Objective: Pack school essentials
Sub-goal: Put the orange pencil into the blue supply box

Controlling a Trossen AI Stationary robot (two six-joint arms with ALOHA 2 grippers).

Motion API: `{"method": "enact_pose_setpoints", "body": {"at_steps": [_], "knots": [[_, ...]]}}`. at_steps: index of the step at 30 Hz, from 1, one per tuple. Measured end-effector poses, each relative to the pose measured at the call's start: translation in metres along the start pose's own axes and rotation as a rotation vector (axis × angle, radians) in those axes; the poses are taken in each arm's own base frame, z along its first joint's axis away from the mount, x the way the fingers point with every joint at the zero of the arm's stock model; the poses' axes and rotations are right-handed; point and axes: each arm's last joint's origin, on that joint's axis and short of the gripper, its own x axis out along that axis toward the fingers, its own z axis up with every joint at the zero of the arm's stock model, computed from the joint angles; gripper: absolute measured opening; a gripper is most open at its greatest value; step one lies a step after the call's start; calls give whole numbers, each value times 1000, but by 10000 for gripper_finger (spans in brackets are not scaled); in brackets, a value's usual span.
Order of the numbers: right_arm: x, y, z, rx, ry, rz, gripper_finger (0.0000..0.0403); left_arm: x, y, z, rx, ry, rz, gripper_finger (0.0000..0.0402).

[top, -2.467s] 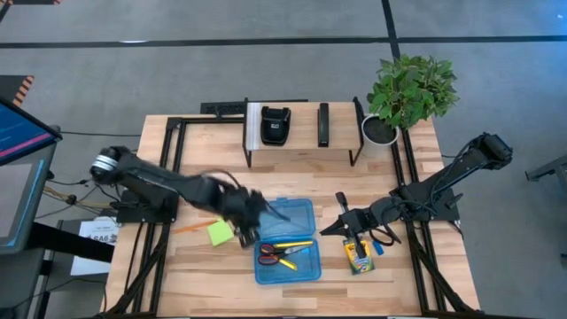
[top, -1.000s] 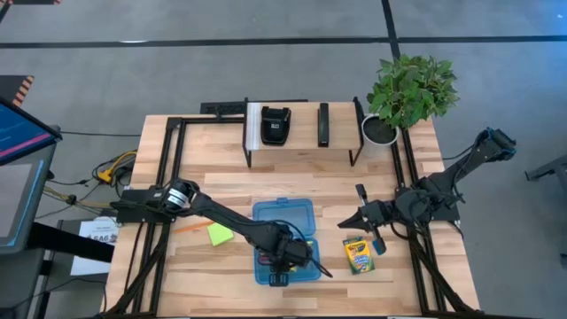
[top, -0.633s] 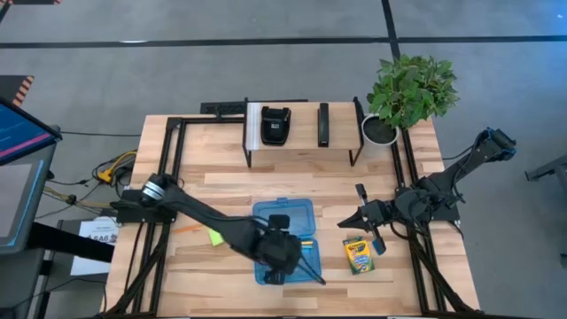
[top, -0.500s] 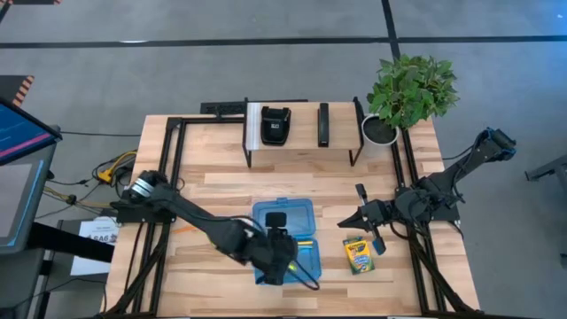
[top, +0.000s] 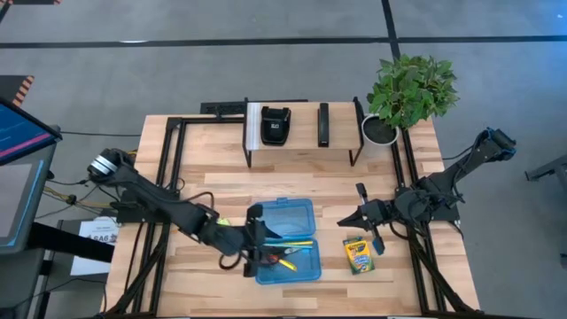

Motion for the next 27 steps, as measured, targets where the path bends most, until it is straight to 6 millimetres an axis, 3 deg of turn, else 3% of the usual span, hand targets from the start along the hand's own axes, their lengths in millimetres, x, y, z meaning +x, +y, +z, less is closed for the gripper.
{"method": "enact_pose_setpoints", "body": {"at_steps": [10, 18, 23, 27], "knots": [[1, -5, -1, 83, 12, -29, 0, -42, 11, 3, -25, -28, 67, 149], [-3, -30, 0, 227, 232, -129, 0, -54, -2, -1, 64, -79, 190, 149], [-12, -41, 11, 280, 341, -147, 6, -49, 1, -22, 54, -106, 192, 149], [-11, -47, 18, 301, 437, -144, 39, -46, 14, -42, -8, -183, 148, 149]]}}
